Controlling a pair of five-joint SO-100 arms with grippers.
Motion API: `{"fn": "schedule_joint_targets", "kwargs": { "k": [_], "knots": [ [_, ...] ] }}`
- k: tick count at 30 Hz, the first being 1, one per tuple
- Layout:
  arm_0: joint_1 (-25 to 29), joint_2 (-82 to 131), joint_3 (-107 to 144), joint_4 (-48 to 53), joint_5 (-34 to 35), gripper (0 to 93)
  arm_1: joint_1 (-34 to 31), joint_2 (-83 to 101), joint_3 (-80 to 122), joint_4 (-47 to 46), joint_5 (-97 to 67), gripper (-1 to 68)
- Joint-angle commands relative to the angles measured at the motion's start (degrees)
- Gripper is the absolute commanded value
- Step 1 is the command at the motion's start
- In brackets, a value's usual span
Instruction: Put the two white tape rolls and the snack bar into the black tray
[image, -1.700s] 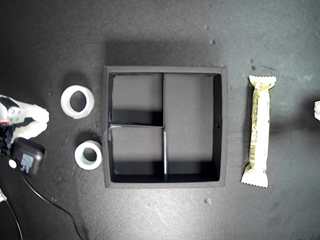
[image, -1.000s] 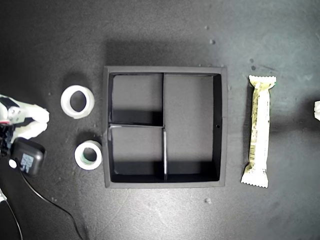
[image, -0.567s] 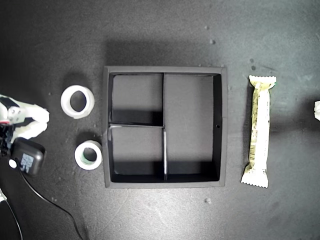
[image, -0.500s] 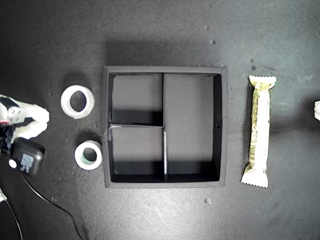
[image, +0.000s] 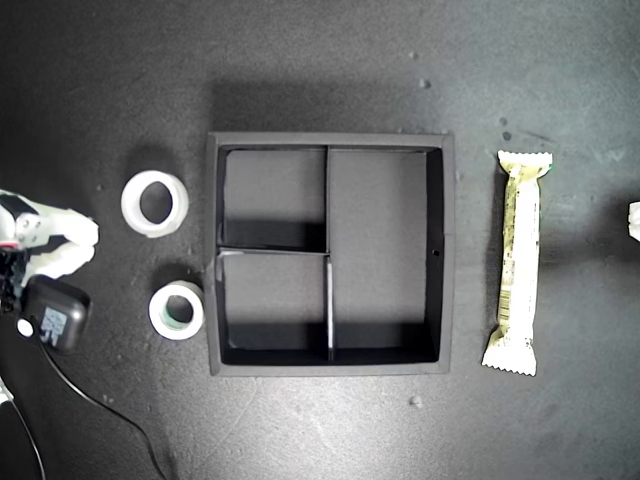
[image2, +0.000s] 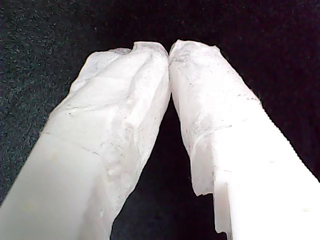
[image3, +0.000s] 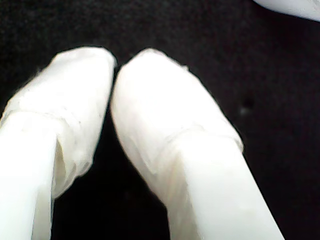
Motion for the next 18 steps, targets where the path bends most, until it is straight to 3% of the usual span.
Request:
{"fn": "schedule_joint_targets", "kwargs": {
  "k": [1,15,18],
  "knots": [
    [0.7,2.81,3.34,2.11,0.62,0.2,0.09,0.18,0.7,0.18,0.35,0.1],
    [0.7,2.81,3.34,2.11,0.44,0.2,0.09,0.18,0.7,0.18,0.35,0.1],
    [-0.18,2.81,3.34,2.11,-9.4,0.2,0.97,0.18,0.7,0.18,0.35,0.1]
  ]
}}
